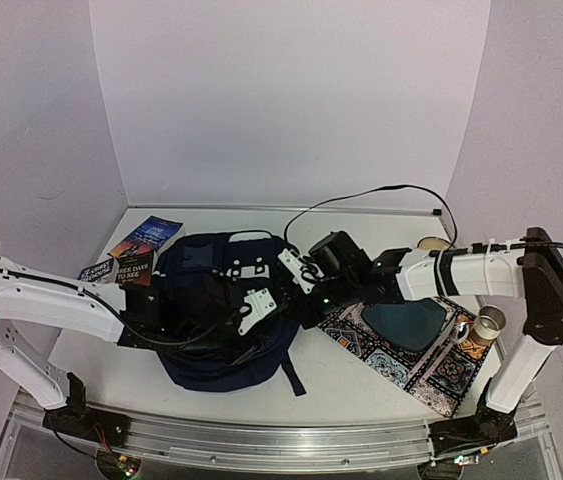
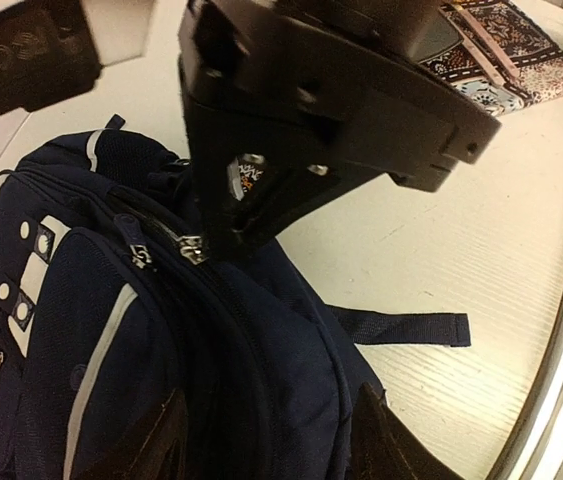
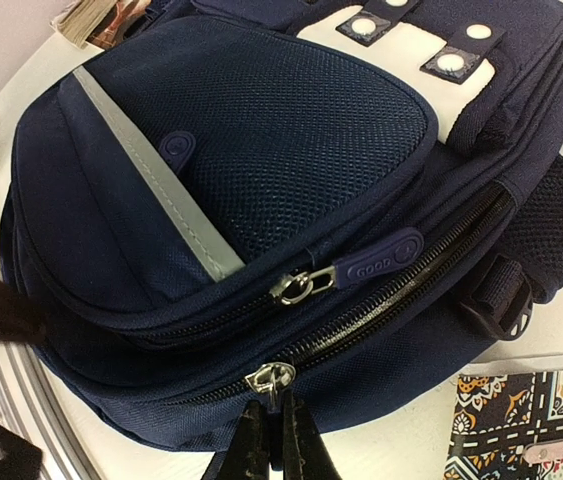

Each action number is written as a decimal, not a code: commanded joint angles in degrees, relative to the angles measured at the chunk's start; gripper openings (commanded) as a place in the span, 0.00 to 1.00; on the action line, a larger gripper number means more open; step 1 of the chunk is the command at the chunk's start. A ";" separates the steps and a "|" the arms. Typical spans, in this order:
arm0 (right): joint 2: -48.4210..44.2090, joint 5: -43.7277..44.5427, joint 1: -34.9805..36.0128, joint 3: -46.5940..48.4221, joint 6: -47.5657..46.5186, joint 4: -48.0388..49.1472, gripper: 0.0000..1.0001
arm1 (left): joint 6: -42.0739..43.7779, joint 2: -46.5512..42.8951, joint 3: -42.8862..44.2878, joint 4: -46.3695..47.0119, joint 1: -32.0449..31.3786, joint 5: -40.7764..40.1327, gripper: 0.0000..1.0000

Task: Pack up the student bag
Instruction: Hold the student bag at the center of the board.

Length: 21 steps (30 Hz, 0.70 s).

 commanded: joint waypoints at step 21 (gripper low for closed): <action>-2.85 4.35 -9.38 1.59 -5.78 0.61 0.00 | -1.63 -0.77 -7.64 11.41 -3.10 -13.54 0.00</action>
